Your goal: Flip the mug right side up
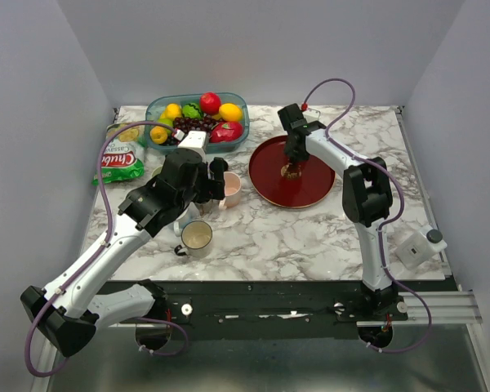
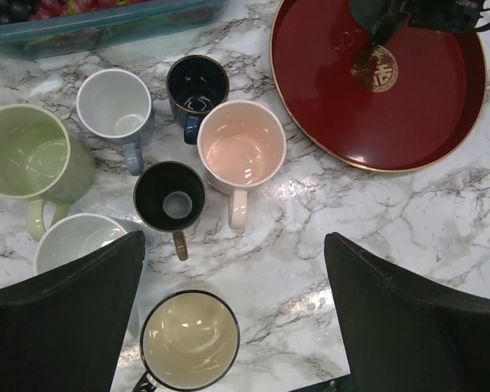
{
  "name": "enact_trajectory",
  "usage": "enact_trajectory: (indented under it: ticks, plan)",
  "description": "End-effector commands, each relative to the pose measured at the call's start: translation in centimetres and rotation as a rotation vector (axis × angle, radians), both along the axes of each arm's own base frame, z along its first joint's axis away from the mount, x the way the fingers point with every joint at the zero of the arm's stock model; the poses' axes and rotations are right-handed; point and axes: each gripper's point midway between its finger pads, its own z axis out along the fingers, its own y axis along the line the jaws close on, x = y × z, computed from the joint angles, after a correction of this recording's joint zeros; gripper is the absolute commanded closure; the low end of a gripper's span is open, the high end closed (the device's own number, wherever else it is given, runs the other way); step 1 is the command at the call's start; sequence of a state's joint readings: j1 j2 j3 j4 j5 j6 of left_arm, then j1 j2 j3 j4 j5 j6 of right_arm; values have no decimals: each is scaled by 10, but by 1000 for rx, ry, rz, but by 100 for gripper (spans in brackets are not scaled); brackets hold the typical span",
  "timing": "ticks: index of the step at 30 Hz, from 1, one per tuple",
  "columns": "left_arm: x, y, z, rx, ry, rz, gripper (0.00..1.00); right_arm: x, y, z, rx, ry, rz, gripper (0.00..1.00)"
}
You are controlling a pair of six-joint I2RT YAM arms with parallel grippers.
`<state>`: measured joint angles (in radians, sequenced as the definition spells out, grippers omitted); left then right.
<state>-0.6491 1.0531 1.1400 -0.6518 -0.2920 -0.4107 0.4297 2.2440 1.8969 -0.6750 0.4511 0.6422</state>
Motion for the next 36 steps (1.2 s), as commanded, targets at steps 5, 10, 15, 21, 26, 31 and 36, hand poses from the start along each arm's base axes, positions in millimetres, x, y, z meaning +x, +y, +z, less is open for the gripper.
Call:
enact_trajectory:
  ticks: [5, 10, 15, 21, 26, 31, 36]
  plan:
    - [1, -4, -3, -15, 7, -23, 1, 16, -11, 26, -94, -75, 35, 62]
    - [3, -4, -3, -18, 7, -21, 1, 16, -9, 22, -96, -63, 59, 95]
    - [3, -3, -4, -20, 9, -19, 1, 14, -9, 25, -100, -63, 74, 99]
    - [7, -5, -1, -23, 4, -27, 1, 10, -2, 70, -27, -146, 106, 100]
    - [16, -12, 17, -53, -30, -48, 1, -9, 21, 139, 160, -259, 206, 100]
    - [35, -27, 51, -131, -103, -78, 1, -41, 50, 236, 378, -458, 388, 99]
    - [47, -55, 97, -264, -199, -201, 1, -75, 79, 334, 554, -687, 620, 99]
